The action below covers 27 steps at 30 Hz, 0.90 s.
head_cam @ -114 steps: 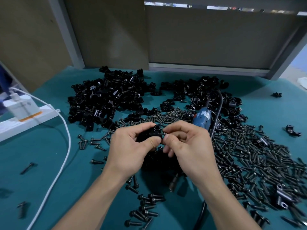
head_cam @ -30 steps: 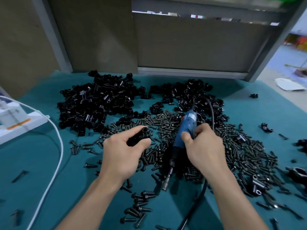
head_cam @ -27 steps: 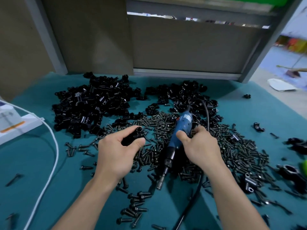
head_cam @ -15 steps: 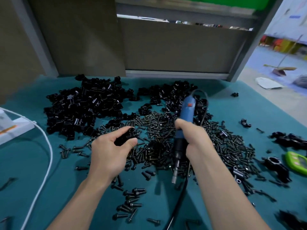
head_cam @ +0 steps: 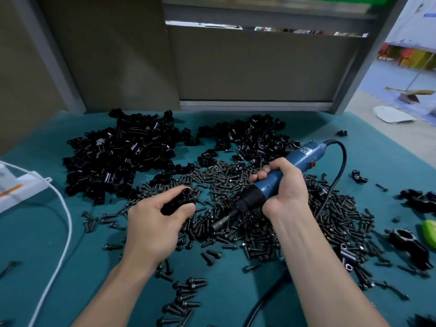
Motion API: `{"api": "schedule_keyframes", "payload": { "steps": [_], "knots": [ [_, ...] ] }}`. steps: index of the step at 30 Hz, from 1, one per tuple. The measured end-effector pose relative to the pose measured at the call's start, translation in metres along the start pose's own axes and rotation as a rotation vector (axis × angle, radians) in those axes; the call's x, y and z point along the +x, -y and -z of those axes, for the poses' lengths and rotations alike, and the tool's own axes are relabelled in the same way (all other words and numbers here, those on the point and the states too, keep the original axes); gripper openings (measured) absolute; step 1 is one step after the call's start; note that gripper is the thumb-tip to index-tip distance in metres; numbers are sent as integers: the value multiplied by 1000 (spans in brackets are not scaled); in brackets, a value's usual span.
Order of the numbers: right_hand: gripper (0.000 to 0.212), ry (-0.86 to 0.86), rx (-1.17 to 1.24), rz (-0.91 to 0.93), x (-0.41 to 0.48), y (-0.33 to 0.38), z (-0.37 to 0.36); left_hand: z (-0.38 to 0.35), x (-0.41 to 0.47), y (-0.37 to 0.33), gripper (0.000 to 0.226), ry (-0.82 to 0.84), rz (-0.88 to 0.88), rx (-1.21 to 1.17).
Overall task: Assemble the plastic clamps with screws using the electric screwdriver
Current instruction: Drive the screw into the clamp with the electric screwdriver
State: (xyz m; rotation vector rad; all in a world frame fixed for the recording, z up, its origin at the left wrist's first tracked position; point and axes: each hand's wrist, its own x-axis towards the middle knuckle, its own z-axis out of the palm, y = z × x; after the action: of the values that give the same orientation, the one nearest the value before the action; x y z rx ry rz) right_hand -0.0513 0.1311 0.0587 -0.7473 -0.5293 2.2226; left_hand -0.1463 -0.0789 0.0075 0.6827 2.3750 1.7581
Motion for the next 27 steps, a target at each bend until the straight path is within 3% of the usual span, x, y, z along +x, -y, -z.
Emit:
{"api": "schedule_keyframes", "payload": {
  "steps": [8,18,27],
  "knots": [
    [22,51,3,39,11,-8,3,0,-1,0,38,30,8,48],
    [14,77,346,101,9,-4,13,-5,-11,-8,39,151,45,121],
    [14,120,385,90,0,-13,6,-14,-13,-11,48,172,149,-73]
  ]
}}
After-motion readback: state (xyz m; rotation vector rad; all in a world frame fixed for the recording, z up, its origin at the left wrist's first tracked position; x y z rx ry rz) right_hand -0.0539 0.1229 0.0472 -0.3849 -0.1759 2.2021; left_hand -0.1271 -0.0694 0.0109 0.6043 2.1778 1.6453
